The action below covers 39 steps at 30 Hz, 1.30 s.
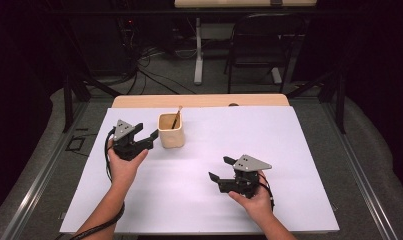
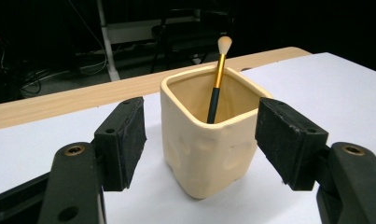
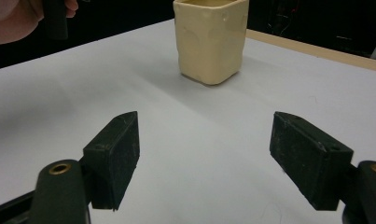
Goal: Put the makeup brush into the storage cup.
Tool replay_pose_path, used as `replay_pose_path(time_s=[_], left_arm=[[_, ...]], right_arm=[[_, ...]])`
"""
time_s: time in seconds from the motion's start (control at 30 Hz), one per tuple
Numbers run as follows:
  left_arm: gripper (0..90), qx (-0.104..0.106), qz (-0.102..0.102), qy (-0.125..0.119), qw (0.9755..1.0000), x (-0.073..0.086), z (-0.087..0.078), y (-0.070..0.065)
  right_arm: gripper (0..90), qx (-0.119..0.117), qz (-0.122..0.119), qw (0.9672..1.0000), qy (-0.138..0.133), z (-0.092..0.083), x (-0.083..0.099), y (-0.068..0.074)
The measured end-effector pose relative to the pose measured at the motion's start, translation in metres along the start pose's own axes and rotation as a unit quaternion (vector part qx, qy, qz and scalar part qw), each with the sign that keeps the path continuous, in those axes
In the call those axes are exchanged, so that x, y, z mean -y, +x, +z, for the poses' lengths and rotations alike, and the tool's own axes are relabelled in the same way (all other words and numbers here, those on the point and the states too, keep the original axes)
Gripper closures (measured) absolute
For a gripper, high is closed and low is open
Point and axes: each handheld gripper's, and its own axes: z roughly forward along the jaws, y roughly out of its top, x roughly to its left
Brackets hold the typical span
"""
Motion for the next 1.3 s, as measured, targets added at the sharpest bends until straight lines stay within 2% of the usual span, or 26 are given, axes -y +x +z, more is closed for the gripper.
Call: replay_pose_path(time_s=[0.47,0.83,1.3], left_arm=[[33.5,0.012,0.004,-0.001,0.9999,0.004,-0.011,-0.007],[33.5,0.019,0.011,0.012,0.9997,0.014,-0.018,-0.013],[33.5,0.026,0.008,0.002,0.9996,0.025,-0.024,-0.023]], right_arm=[[24.0,0.000,-0.001,1.0000,0.000,0.000,0.000,0.000],[24.1,0.001,-0.001,1.0000,0.001,0.000,0.000,0.000],[24.1,0.001,-0.001,1.0000,0.000,0.000,0.000,0.000]])
